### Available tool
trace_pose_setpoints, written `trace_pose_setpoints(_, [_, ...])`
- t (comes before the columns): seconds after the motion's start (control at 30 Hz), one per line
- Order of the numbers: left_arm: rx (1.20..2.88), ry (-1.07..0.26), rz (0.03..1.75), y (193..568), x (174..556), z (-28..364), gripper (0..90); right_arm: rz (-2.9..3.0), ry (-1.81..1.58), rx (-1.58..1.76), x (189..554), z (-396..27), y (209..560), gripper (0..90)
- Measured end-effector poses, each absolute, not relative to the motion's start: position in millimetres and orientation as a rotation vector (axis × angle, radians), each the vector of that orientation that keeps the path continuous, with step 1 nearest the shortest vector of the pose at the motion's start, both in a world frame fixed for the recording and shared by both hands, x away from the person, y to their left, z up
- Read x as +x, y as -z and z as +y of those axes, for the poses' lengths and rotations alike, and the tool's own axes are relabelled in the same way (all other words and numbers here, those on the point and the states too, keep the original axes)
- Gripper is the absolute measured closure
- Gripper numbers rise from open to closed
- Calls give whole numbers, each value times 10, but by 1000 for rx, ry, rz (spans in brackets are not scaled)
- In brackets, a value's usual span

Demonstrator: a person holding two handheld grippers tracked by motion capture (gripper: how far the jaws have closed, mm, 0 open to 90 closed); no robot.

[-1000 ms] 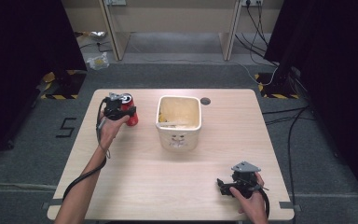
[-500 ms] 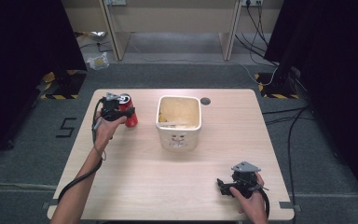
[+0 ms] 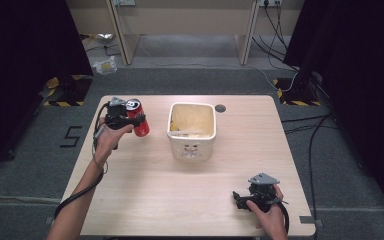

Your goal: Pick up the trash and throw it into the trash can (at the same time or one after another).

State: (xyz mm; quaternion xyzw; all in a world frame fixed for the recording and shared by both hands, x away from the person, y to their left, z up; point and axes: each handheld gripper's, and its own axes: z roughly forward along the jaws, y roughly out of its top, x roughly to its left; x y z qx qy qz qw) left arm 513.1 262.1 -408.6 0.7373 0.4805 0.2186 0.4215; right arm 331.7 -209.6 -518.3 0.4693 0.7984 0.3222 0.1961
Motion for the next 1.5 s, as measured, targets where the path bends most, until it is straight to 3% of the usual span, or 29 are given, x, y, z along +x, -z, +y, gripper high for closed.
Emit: trace_pose_setpoints(1.5, [1885, -523, 991, 3250, 4830, 2392, 339, 2237, -903, 1315, 3316, -2096, 5183, 2])
